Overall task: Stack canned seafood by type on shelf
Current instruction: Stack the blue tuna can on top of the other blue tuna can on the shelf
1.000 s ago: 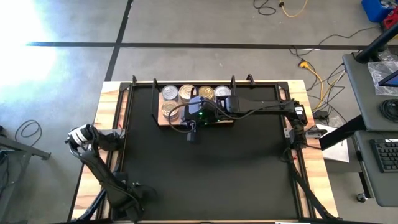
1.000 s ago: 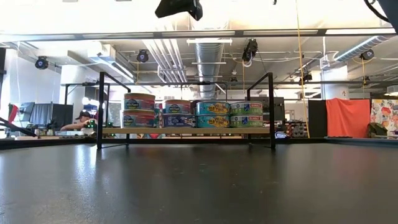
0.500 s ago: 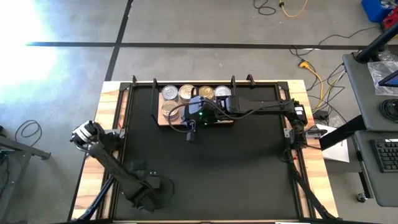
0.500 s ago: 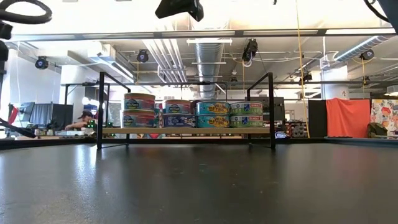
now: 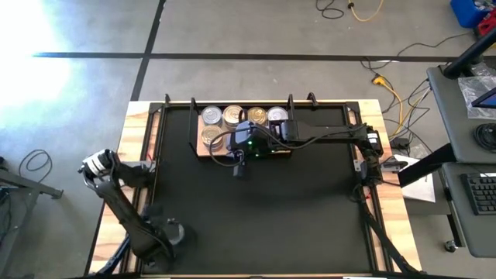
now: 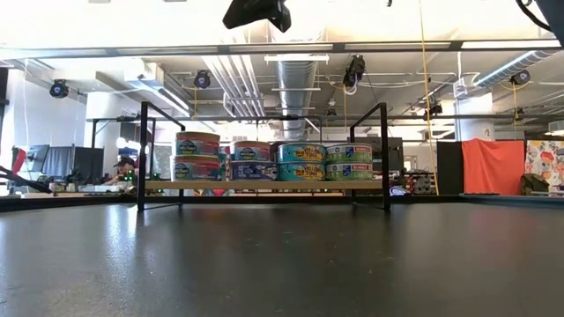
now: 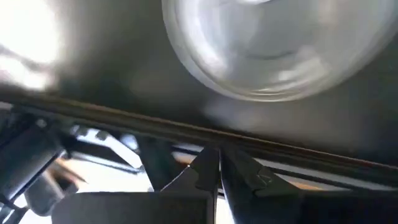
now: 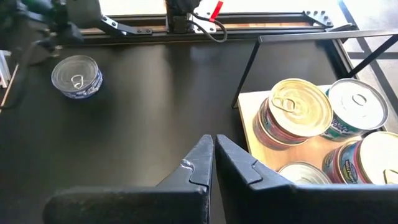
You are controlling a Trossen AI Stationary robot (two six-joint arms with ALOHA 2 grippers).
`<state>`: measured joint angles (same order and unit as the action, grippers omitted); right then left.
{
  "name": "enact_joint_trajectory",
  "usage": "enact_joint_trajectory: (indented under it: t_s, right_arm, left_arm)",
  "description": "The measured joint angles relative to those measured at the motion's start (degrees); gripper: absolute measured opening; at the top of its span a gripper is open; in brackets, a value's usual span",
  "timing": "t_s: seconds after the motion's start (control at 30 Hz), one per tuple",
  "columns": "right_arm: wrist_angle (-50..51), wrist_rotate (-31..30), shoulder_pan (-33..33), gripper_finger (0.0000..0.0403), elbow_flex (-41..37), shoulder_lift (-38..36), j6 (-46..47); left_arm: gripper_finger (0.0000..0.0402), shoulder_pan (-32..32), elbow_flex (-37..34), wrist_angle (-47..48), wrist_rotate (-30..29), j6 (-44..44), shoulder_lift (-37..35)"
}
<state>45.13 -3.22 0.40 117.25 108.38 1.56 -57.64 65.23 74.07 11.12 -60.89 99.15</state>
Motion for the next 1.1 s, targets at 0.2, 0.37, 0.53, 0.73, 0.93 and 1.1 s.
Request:
enact_joint_trajectory:
  t_s: [0.2, 0.37, 0.53, 0.73, 0.93, 1.1]
  right_arm:
    - [-0.5, 0.0, 0.0, 0.0013, 0.0, 0.0, 0.1]
    - [-0.4, 0.0, 0.3, 0.0013, 0.0, 0.1, 0.9]
    - [-0.4, 0.1, 0.5, 0.0013, 0.0, 0.1, 0.9]
    - [-0.5, 0.0, 0.5, 0.0013, 0.0, 0.2, 0.8]
    - [-0.2, 0.0, 0.6, 0.0013, -0.3, 0.3, 1.5]
    - [3.6, 0.0, 2.0, 0.0013, -0.4, 0.3, 1.9]
  left_arm:
    - [0.0000, 0.1, -5.5, -2.1, 2.1, -0.5, 0.0]
    - [0.0000, 0.3, -8.1, -13.5, 4.8, 1.5, 0.1]
    - [0.0000, 1.6, -5.1, -20.6, -3.0, 1.8, 0.1]
    - [0.0000, 5.6, 4.9, -15.7, -27.4, 1.8, 0.1]
    - [0.0000, 8.0, 13.2, -6.0, -41.7, 2.2, 0.1]
    - [0.0000, 7.5, 10.8, 2.5, -36.6, 1.1, 0.1]
